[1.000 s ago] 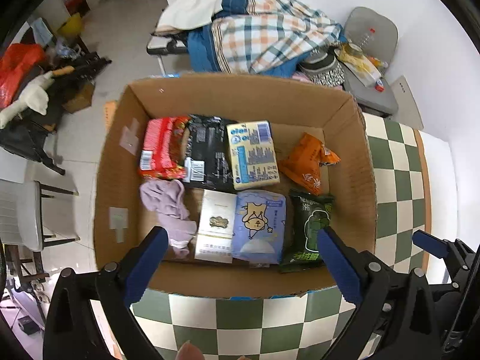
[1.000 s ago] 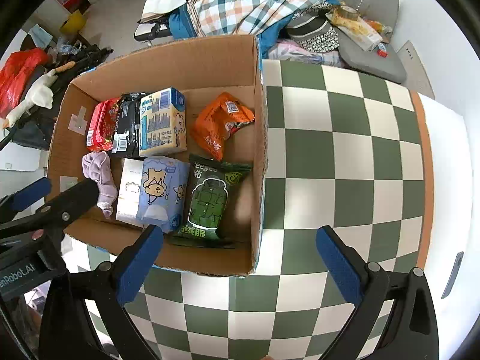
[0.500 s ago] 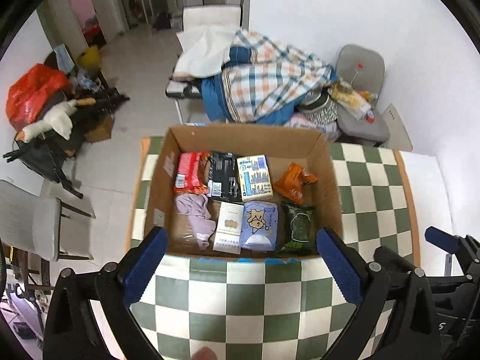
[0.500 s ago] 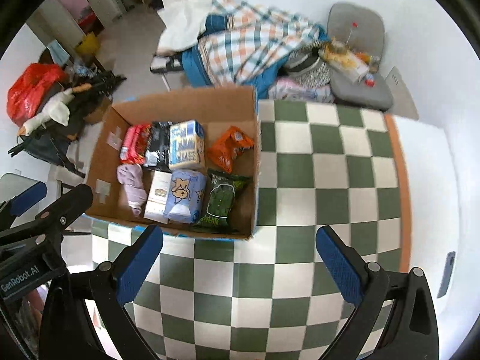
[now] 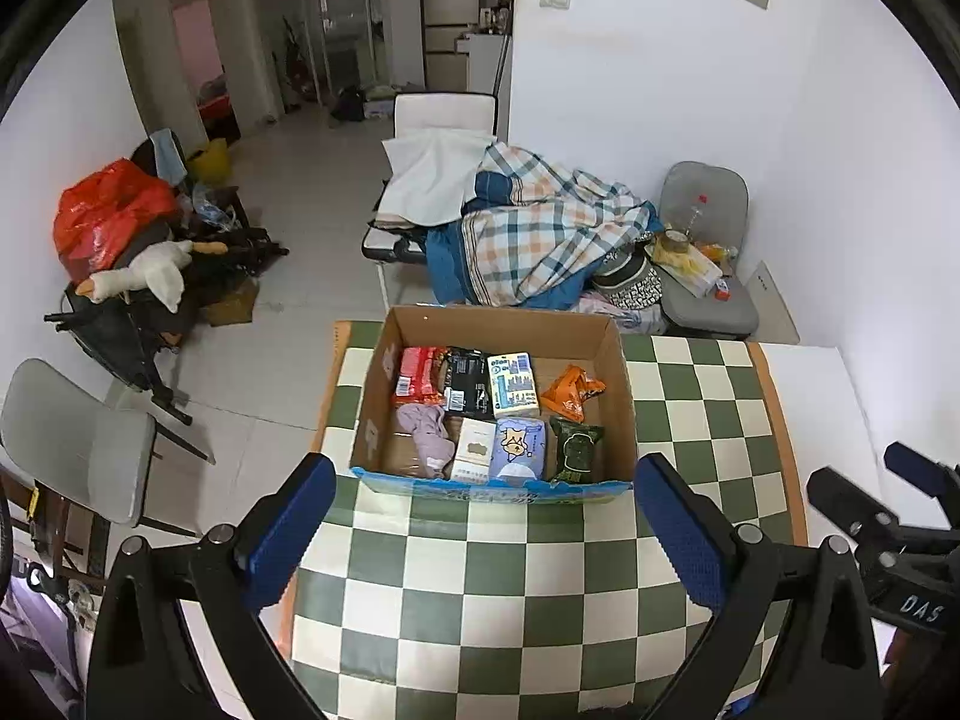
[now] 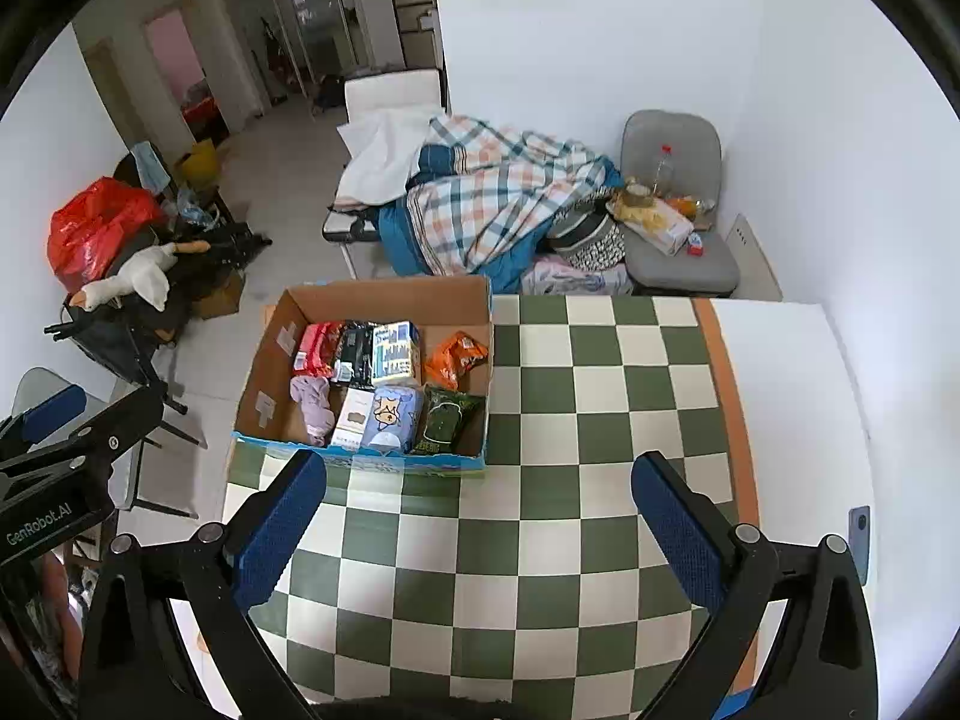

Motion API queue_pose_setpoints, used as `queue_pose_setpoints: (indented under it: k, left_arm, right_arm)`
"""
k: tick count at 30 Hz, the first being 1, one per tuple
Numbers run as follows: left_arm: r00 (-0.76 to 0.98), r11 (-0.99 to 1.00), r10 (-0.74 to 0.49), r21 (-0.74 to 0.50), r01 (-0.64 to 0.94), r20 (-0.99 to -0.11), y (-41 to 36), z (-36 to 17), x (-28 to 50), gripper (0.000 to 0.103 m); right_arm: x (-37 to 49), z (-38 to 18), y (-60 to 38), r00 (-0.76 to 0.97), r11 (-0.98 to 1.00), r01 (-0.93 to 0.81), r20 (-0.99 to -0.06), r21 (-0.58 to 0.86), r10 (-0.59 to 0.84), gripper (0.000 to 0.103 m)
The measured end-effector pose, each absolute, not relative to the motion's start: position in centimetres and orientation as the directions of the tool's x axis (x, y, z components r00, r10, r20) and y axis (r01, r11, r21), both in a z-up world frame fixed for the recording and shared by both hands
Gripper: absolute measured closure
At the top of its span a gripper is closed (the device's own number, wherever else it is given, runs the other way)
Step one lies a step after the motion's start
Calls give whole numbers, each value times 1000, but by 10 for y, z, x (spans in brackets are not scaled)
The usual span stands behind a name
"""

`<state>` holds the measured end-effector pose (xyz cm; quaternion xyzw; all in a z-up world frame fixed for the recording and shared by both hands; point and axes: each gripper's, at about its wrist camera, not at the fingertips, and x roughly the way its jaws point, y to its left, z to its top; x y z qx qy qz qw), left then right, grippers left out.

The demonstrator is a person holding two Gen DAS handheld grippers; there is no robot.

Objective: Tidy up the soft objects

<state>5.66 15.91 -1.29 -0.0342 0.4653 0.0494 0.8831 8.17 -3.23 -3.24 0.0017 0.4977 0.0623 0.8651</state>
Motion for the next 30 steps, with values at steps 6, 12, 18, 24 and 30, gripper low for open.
queue_pose_setpoints:
  k: [6, 12, 18, 24, 30]
  left_arm:
    - [566, 992, 60, -12, -124, -822, 156, -3, 36, 1]
    - [580, 992, 68, -9, -128, -812, 153, 6, 26, 1]
    - [588, 991, 71, -8, -131, -806, 153, 10, 22, 1]
    - [596, 992, 72, -7, -129, -800, 147, 20, 20, 1]
    - [600, 992, 68, -10, -126, -797, 145, 23, 18, 1]
  right_arm:
    - [58, -8, -35, 528, 991, -116, -842, 60, 113, 0]
    - [45, 2, -33, 537, 990, -128, -835, 59, 119, 0]
    - [42, 8, -33, 545, 990, -128, -831, 52, 114, 0]
    - [42, 15, -38, 555, 992, -113, -825, 56, 110, 0]
    - [43, 18, -40, 561, 993, -107, -822, 48, 101, 0]
